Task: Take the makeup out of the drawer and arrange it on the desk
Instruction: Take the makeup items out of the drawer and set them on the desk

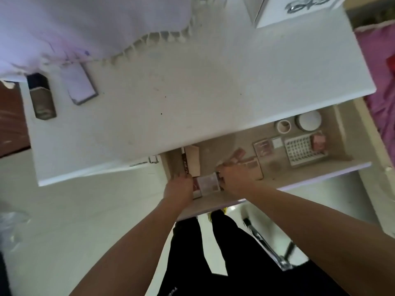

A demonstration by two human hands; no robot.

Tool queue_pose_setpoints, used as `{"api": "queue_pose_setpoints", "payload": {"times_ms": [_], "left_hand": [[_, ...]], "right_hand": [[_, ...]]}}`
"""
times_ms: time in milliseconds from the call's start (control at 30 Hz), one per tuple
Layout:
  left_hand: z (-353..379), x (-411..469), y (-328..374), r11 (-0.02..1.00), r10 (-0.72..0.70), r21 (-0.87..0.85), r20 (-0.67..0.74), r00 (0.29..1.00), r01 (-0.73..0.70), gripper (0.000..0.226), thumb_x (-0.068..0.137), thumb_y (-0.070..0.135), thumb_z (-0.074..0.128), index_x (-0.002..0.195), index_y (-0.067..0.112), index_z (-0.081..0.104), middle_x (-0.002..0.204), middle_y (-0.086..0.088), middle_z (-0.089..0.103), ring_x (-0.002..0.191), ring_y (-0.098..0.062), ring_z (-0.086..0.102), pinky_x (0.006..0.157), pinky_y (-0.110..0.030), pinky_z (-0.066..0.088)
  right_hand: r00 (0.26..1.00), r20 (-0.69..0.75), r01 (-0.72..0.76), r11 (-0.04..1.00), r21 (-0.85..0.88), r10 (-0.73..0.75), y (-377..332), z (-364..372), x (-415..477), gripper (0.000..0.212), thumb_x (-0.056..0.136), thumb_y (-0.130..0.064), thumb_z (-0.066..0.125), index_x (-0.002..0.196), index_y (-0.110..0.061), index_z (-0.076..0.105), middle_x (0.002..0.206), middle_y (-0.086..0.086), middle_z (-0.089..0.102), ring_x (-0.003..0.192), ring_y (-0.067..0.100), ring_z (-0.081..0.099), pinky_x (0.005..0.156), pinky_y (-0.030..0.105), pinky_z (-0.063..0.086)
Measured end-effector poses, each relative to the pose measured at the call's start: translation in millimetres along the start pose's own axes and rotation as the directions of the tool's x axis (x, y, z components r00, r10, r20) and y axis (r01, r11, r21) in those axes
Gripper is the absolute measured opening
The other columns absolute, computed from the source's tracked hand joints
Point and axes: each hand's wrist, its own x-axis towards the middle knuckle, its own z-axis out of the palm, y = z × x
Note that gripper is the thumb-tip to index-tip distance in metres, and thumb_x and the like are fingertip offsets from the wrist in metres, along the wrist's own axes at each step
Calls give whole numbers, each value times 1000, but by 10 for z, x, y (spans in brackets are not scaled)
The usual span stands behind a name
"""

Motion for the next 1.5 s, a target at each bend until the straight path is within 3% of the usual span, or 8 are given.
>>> {"api": "queue_pose_setpoints", "payload": {"times_ms": [200, 400, 600, 867, 1000, 1133, 1367, 1500], "left_hand": [[355, 261, 24, 980, 22, 199, 34, 999, -28, 47, 92, 14, 45, 137, 1, 39, 133, -16, 49, 123, -33, 45, 105, -38, 32], [467, 247, 59, 983, 6, 184, 24, 1000, -10, 52, 90, 11, 50, 140, 6, 39, 137, -16, 44, 125, -32, 42, 107, -39, 31], [438, 309, 26, 990, -2, 140, 6, 1000, 1, 36, 90, 4, 49, 122, 10, 63, 128, -14, 50, 124, -31, 42, 104, -38, 35], [260, 57, -11, 964, -54, -263, -39, 998, 42, 26, 92, 7, 47, 110, 9, 65, 109, -11, 65, 104, -32, 61, 83, -38, 49], [4, -216, -175, 825, -127, -564, -154, 980, 18, 21, 88, 6, 51, 102, 10, 66, 94, -9, 66, 88, -28, 60, 74, -35, 48], [-299, -525, -586, 764, -170, -645, -201, 965, 0, 16, 88, 6, 55, 100, 9, 64, 92, -6, 59, 86, -25, 56, 70, -27, 35], [-860, -879, -1637, 775, -251, -630, -216, 943, 62, 26, 92, 4, 51, 115, 5, 62, 108, -12, 59, 104, -28, 54, 83, -28, 37], [-1027, -1027, -2291, 750, -293, -656, -214, 932, 85, 26, 90, 0, 51, 111, 7, 63, 104, -11, 63, 93, -26, 55, 77, -29, 40]], "right_hand": [[992, 73, 109, 992, -67, -104, -37, 404, 274, 55, 95, -15, 48, 149, -17, 33, 154, 3, 36, 140, 24, 36, 105, 39, 38], [998, 7, 59, 993, -103, -58, 25, 481, 325, 42, 92, -18, 53, 134, -18, 49, 133, 5, 53, 126, 29, 48, 90, 41, 49], [1000, 26, 9, 995, -103, -7, 183, 478, 369, 28, 93, -25, 54, 119, -18, 62, 123, 8, 60, 124, 29, 48, 86, 38, 49], [991, 60, -136, 943, 305, 123, 390, 304, 42, 19, 92, -32, 60, 103, -18, 64, 104, 8, 65, 102, 30, 60, 77, 33, 45], [994, -21, -94, 944, 318, 106, 376, -92, -152, 19, 91, -27, 59, 105, -15, 58, 92, 5, 62, 88, 27, 61, 70, 33, 45], [993, -111, -8, 936, 351, 50, 126, -546, -282, 5, 92, -25, 55, 92, -20, 57, 85, 0, 59, 80, 25, 58, 59, 30, 41], [971, -230, 147, 934, 326, -73, -712, -1215, 9, 29, 98, -22, 52, 124, -15, 62, 118, 5, 67, 103, 25, 62, 80, 31, 46], [957, -243, 218, 945, 246, -157, -1404, -1479, 354, 32, 100, -23, 48, 130, -18, 60, 131, 2, 63, 114, 24, 59, 90, 32, 45]]}}
